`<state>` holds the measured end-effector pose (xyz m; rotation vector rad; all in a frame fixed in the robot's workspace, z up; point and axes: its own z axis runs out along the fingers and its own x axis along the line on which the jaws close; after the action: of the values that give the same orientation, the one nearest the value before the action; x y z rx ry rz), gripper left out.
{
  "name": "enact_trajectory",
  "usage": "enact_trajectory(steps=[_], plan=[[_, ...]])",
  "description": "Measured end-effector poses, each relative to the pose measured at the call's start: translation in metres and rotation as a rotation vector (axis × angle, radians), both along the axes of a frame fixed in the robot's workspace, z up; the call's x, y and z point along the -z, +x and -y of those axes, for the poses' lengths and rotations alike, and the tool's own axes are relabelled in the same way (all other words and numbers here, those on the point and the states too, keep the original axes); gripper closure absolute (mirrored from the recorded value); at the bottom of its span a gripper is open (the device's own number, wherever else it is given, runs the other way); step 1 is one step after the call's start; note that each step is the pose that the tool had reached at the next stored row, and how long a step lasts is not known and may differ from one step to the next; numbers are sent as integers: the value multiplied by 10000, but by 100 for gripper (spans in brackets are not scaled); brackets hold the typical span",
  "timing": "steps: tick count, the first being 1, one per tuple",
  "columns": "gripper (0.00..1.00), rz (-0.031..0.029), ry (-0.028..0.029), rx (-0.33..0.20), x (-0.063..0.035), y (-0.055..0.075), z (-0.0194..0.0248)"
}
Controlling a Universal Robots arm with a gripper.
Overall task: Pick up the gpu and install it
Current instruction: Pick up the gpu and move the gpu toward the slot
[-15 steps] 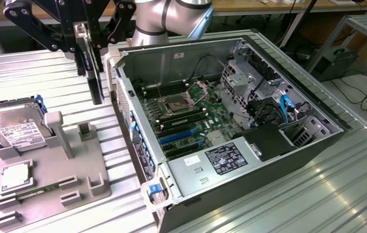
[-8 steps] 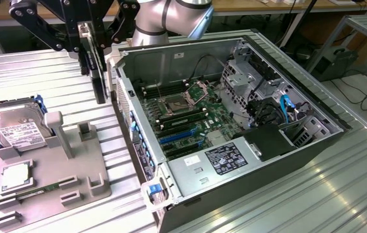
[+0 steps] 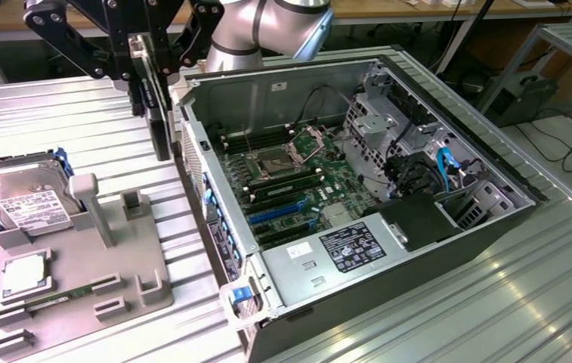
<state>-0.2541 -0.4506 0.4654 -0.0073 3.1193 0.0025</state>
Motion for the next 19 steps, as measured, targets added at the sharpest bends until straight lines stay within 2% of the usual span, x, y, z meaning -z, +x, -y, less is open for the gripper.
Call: enact_trajectory(steps=[19], plan=[[72, 0, 0, -1, 0, 159, 0]])
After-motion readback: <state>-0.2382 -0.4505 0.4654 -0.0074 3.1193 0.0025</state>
